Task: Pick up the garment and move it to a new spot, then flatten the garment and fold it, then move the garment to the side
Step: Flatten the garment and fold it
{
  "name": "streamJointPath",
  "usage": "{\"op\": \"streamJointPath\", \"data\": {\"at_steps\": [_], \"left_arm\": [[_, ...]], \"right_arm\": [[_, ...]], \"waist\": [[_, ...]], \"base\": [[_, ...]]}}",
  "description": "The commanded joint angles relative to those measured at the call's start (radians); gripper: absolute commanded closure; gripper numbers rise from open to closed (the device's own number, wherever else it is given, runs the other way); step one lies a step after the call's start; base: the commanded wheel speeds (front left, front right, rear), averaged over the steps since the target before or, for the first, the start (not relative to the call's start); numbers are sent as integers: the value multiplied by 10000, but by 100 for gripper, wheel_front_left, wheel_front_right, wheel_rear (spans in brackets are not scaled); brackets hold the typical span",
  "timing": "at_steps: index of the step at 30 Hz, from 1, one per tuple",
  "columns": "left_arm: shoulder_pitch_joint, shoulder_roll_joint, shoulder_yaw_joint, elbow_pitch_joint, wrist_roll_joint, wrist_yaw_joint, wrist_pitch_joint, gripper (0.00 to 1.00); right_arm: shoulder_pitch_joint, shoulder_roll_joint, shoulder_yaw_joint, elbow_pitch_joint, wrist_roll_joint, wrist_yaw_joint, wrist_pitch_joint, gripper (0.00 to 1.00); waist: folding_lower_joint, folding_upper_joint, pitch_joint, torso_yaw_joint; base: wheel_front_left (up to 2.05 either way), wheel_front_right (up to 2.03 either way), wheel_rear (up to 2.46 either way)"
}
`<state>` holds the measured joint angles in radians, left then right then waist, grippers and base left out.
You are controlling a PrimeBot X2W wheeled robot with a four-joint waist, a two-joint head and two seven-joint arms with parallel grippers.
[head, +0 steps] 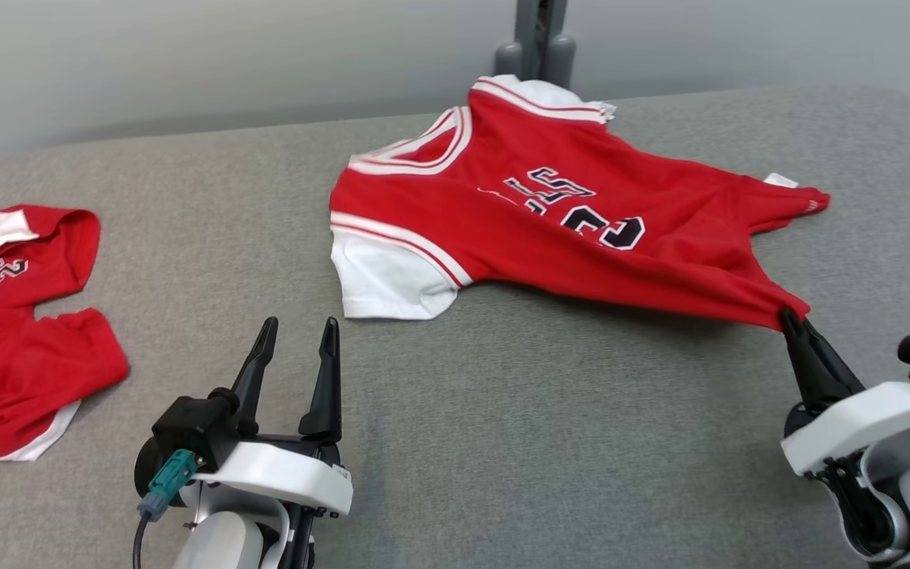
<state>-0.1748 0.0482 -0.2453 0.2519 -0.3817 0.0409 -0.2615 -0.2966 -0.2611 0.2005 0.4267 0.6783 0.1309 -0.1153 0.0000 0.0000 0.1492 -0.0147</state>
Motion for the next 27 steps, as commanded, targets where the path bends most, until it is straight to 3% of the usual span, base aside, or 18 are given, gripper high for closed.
{"op": "streamJointPath", "data": {"at_steps": [1, 8, 14, 18, 26, 27], "left_arm": [[45, 41, 20, -20, -83, -11, -30, 0], [99, 43, -77, 4, -170, 25, -28, 0], [11, 49, -243, -3, -190, 20, -28, 0], [-108, 44, -352, 4, -139, -16, -28, 0], [-208, 44, -490, 95, -96, -24, -28, 0], [-208, 41, -498, 101, -89, -23, -28, 0]], "right_arm": [[381, 0, -321, -345, -133, -3, 426, 100], [1615, 548, -1732, -2063, -957, -3, 2762, 100], [1436, 1002, -2489, -2616, -1534, -3, 3749, 100], [758, 1028, -2897, -2013, -1655, -3, 3929, 100], [-822, 701, -3762, 494, -1802, -3, 3743, 100], [-958, 625, -3819, 814, -1860, -3, 3664, 90]], "waist": [[0, 0, -172, -266], [0, 0, -383, -463], [0, 0, -412, -141], [0, 0, -233, 245], [0, 0, 121, 1034], [0, 0, 141, 1102]], "base": [[0, 0, 0], [0, 0, 0], [0, 0, 0], [0, 0, 0], [0, 0, 0], [0, 0, 0]]}}
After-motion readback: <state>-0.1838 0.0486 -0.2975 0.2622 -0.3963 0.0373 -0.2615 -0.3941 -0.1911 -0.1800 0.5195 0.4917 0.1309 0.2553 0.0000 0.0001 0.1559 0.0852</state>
